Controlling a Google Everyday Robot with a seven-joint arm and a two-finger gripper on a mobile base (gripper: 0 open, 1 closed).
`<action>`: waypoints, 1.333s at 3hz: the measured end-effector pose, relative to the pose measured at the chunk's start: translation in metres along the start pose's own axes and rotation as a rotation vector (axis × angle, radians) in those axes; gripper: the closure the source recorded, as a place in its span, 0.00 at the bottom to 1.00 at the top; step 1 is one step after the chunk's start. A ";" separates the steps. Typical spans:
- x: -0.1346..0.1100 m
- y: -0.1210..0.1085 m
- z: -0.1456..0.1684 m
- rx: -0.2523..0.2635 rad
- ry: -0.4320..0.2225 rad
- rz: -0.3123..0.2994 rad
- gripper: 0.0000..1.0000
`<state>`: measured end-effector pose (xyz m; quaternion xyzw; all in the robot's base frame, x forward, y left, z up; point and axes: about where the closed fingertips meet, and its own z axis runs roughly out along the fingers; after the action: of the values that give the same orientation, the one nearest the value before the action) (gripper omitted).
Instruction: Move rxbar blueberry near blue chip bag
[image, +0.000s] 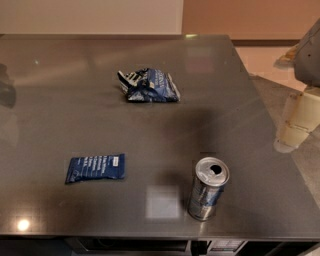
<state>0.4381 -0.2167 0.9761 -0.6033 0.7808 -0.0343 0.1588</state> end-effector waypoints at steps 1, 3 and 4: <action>-0.001 0.000 -0.001 0.003 -0.003 -0.002 0.00; -0.048 0.000 0.010 -0.017 -0.060 -0.076 0.00; -0.074 0.002 0.018 -0.036 -0.091 -0.120 0.00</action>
Offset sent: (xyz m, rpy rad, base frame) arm 0.0143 0.0431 -0.0021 0.0369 0.0031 0.0835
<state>0.4575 -0.1430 0.9743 -0.6527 0.7356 -0.0022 0.1811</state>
